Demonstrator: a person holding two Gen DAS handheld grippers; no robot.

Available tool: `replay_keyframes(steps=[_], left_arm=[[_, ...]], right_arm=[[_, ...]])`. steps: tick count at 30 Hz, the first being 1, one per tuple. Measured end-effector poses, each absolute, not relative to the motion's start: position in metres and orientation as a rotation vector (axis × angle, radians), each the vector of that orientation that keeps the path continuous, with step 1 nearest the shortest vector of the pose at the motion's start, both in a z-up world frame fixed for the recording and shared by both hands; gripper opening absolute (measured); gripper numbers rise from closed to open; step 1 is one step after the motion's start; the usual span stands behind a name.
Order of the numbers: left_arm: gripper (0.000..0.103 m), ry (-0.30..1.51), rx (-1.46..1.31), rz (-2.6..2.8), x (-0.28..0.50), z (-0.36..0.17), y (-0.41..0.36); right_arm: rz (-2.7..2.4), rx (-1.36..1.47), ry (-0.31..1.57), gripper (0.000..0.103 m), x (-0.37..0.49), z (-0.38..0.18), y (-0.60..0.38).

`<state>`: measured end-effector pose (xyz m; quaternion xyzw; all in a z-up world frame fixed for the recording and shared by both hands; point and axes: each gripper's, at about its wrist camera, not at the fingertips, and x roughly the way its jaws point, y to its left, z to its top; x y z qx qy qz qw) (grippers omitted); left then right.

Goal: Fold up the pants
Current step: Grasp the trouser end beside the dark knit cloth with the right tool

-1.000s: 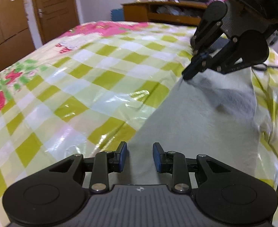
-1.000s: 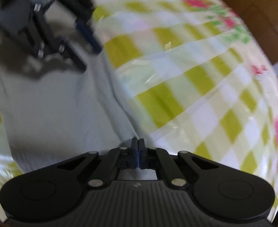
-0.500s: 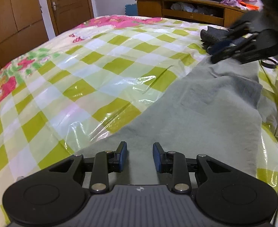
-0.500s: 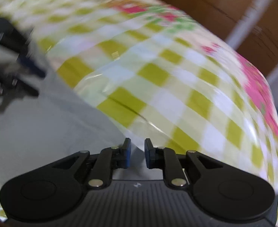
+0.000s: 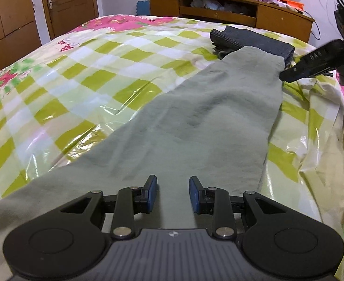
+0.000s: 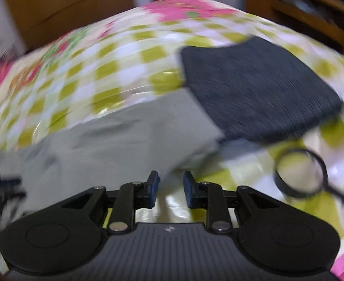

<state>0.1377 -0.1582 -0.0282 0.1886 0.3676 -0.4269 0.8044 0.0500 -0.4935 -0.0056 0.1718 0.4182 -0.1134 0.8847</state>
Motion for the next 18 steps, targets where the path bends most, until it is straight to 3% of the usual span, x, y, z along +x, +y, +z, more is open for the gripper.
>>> replay_keyframes(steps=[6, 10, 11, 12, 18], left_arm=[[0.042, 0.800, 0.410, -0.906, 0.138, -0.026, -0.162], [0.042, 0.797, 0.412, -0.905, 0.138, -0.025, -0.162], [0.042, 0.797, 0.412, -0.905, 0.138, -0.025, -0.162], [0.042, 0.797, 0.412, -0.906, 0.138, -0.025, -0.161], [0.042, 0.770, 0.397, -0.893, 0.142, -0.017, -0.156]], right_arm=[[-0.281, 0.669, 0.724, 0.030, 0.039, -0.016, -0.528], [-0.266, 0.664, 0.688, 0.030, 0.048, -0.011, -0.526], [-0.272, 0.644, 0.684, 0.023, 0.051, -0.009, -0.523], [-0.285, 0.601, 0.688, 0.004, 0.055, -0.006, -0.519], [-0.241, 0.512, 0.646, 0.003, 0.073, 0.020, -0.508]])
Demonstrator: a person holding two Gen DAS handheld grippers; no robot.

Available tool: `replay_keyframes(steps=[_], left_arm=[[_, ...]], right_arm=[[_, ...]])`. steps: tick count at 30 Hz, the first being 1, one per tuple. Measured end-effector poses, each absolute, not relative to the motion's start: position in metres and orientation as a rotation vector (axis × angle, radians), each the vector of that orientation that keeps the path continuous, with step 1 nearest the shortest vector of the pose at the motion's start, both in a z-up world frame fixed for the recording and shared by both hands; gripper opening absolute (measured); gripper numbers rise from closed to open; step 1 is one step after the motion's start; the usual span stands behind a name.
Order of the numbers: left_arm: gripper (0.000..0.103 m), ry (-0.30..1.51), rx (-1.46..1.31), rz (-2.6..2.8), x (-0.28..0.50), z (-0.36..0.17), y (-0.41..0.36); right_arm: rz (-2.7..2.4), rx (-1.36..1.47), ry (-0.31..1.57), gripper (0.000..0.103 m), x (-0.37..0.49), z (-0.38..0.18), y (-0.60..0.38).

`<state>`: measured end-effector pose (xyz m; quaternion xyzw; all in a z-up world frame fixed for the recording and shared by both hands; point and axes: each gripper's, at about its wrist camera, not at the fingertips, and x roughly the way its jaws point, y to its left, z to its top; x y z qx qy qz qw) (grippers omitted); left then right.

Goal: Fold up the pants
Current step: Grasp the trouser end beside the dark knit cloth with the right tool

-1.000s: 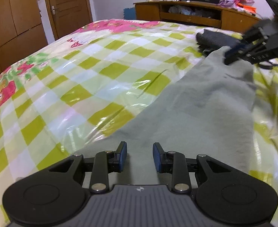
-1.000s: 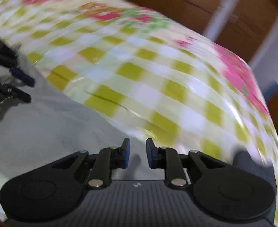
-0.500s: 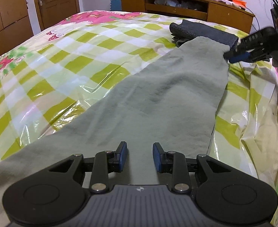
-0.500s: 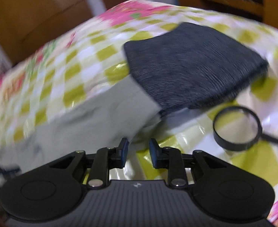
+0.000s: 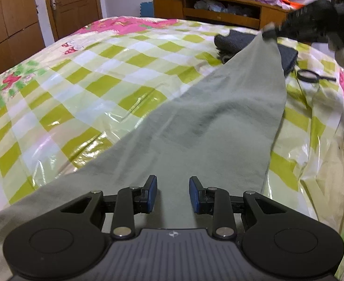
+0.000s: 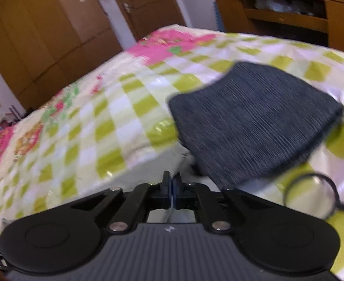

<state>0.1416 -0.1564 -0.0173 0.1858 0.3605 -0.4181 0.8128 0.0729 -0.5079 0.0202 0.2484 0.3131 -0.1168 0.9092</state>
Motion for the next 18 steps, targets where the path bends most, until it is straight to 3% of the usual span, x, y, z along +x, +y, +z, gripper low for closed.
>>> replay_keyframes(steps=[6, 11, 16, 18], left_arm=[[0.042, 0.775, 0.381, -0.889, 0.142, -0.019, -0.156], [0.042, 0.802, 0.404, -0.912, 0.134, -0.029, -0.158], [0.042, 0.802, 0.400, -0.912, 0.136, -0.026, -0.160], [0.042, 0.799, 0.403, -0.914, 0.135, -0.026, -0.161]], right_arm=[[-0.158, 0.580, 0.424, 0.002, 0.070, 0.052, -0.510], [-0.290, 0.712, 0.614, 0.003, 0.066, -0.012, -0.535], [-0.331, 0.781, 0.620, 0.010, 0.051, -0.023, -0.544], [-0.331, 0.825, 0.635, 0.021, 0.045, -0.022, -0.547]])
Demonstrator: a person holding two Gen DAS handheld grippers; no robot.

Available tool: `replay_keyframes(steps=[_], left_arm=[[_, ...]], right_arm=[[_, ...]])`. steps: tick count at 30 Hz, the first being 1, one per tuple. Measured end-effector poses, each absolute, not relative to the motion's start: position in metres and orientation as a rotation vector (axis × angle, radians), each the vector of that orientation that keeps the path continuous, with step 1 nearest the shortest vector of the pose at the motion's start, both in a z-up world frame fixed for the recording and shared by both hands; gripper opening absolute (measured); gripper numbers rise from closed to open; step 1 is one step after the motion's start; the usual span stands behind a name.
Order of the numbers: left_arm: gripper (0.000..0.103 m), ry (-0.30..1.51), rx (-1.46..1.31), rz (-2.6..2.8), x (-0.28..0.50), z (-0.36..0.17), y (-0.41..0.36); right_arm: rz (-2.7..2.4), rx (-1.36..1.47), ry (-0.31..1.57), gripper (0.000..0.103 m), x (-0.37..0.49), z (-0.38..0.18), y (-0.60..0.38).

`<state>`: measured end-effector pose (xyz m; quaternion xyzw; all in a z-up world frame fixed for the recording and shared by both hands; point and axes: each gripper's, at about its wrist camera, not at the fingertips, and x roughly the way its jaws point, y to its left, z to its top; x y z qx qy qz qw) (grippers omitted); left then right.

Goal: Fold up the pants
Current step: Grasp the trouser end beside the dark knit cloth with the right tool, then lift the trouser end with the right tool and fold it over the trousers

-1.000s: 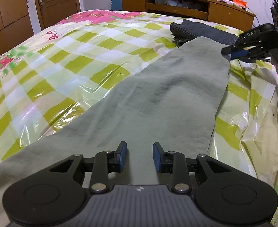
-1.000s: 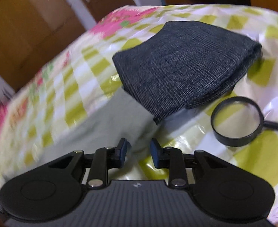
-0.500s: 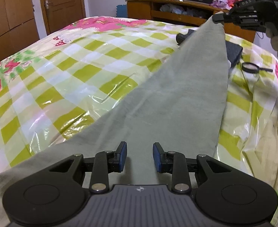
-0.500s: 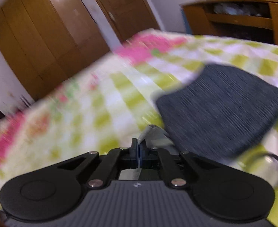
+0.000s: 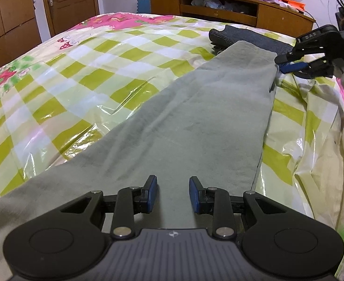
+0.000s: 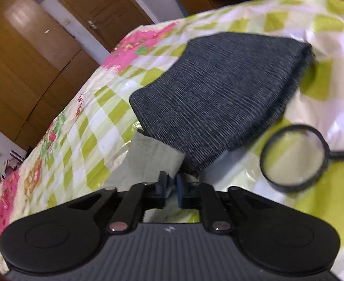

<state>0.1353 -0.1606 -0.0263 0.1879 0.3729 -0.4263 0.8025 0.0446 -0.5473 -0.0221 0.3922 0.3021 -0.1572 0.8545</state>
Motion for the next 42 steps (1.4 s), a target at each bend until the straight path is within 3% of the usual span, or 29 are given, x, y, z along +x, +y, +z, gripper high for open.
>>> replay_keyframes(steps=[6, 13, 14, 17, 23, 27, 31, 33, 35, 37, 38, 42], left_arm=[[0.042, 0.802, 0.395, -0.912, 0.131, -0.027, -0.159], [0.042, 0.811, 0.365, -0.897, 0.129, -0.028, -0.157], [0.042, 0.812, 0.360, -0.896, 0.128, -0.028, -0.157], [0.042, 0.803, 0.344, -0.907, 0.122, -0.022, -0.156], [0.043, 0.816, 0.343, -0.937, 0.104, -0.030, -0.160], [0.043, 0.827, 0.326, -0.924, 0.102, -0.028, -0.155], [0.043, 0.824, 0.355, -0.916, 0.097, -0.025, -0.150], [0.043, 0.822, 0.346, -0.910, 0.097, -0.022, -0.148], [0.043, 0.809, 0.330, -0.904, 0.097, -0.019, -0.147], [0.043, 0.805, 0.310, -0.901, 0.100, -0.017, -0.147], [0.043, 0.803, 0.307, -0.898, 0.101, -0.018, -0.147], [0.043, 0.833, 0.308, -0.891, 0.103, -0.031, -0.147]], right_arm=[[-0.310, 0.893, 0.659, 0.045, 0.034, -0.025, -0.539], [-0.293, 1.042, 0.656, 0.048, 0.063, -0.054, -0.540], [-0.296, 1.041, 0.648, 0.048, 0.065, -0.058, -0.538], [-0.298, 1.108, 0.590, 0.006, 0.066, -0.063, -0.537], [-0.271, 1.002, 0.348, 0.005, 0.024, 0.000, -0.536], [-0.339, 1.043, 0.473, 0.007, 0.027, -0.026, -0.545], [-0.335, 1.077, 0.500, 0.013, 0.033, -0.048, -0.540], [-0.306, 1.084, 0.498, 0.039, 0.037, -0.053, -0.540], [-0.325, 1.098, 0.501, 0.044, 0.044, -0.059, -0.541], [-0.315, 1.127, 0.492, 0.031, 0.047, -0.065, -0.544], [-0.304, 1.140, 0.481, 0.007, 0.047, -0.065, -0.544], [-0.228, 1.121, 0.352, 0.005, 0.034, -0.033, -0.541]])
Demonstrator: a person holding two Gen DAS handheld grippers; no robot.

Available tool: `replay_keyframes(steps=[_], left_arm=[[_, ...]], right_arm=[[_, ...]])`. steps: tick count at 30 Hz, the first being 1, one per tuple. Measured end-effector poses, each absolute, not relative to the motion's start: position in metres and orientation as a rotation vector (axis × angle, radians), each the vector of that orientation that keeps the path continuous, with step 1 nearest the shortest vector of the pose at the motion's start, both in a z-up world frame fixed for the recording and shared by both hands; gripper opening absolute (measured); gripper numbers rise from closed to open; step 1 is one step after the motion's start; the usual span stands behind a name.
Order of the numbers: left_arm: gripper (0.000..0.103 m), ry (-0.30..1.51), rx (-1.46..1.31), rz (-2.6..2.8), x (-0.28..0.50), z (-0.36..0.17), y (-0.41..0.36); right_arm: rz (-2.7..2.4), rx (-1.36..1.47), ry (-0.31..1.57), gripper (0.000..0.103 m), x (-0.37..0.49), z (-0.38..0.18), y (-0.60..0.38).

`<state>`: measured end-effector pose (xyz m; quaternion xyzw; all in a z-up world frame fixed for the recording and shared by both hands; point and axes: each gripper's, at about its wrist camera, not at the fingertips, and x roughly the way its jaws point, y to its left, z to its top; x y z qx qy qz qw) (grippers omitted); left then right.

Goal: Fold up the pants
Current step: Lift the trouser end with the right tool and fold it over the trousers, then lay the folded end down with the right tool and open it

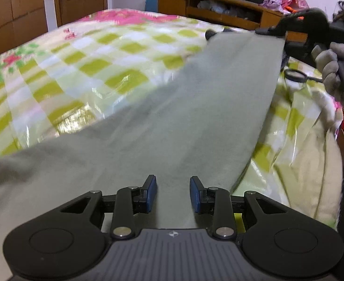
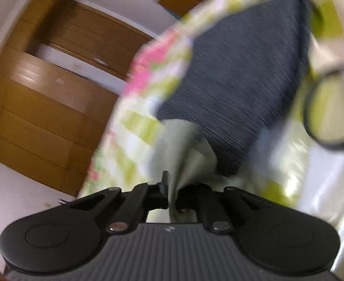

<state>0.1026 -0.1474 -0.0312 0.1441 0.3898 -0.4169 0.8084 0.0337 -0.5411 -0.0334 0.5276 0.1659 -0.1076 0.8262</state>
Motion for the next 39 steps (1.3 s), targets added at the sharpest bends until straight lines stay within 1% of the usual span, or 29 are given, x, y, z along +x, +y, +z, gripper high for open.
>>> replay_keyframes(steps=[2, 3, 6, 11, 18, 24, 28, 34, 39], left_arm=[[0.043, 0.834, 0.292, -0.895, 0.101, -0.029, -0.144], [0.043, 0.825, 0.286, -0.893, 0.099, -0.026, -0.141], [0.043, 0.807, 0.276, -0.862, 0.096, -0.018, -0.126], [0.043, 0.796, 0.266, -0.766, 0.095, -0.011, -0.083], [0.044, 0.780, 0.223, -0.551, 0.095, -0.004, 0.003], [0.044, 0.795, 0.182, -0.398, 0.085, -0.008, 0.069], [0.044, 0.802, 0.126, -0.334, 0.072, -0.013, 0.103], [0.044, 0.793, 0.079, -0.313, 0.054, -0.020, 0.126], [0.045, 0.778, 0.023, -0.312, 0.051, -0.023, 0.141]], right_arm=[[-0.221, 1.090, 0.276, 0.005, 0.023, -0.018, -0.540], [-0.234, 1.070, 0.287, 0.005, 0.023, -0.016, -0.540], [-0.281, 1.075, 0.414, 0.005, 0.034, -0.028, -0.542], [-0.210, 1.061, 0.356, 0.005, 0.039, -0.009, -0.520], [0.016, 0.824, 0.400, 0.005, 0.077, 0.047, -0.433], [0.253, 0.640, 0.505, 0.005, 0.115, 0.067, -0.325], [0.417, 0.502, 0.605, 0.005, 0.136, 0.060, -0.235], [0.607, 0.014, 0.669, 0.004, 0.105, 0.017, -0.089], [0.636, -0.204, 0.703, 0.005, 0.082, -0.010, -0.046]])
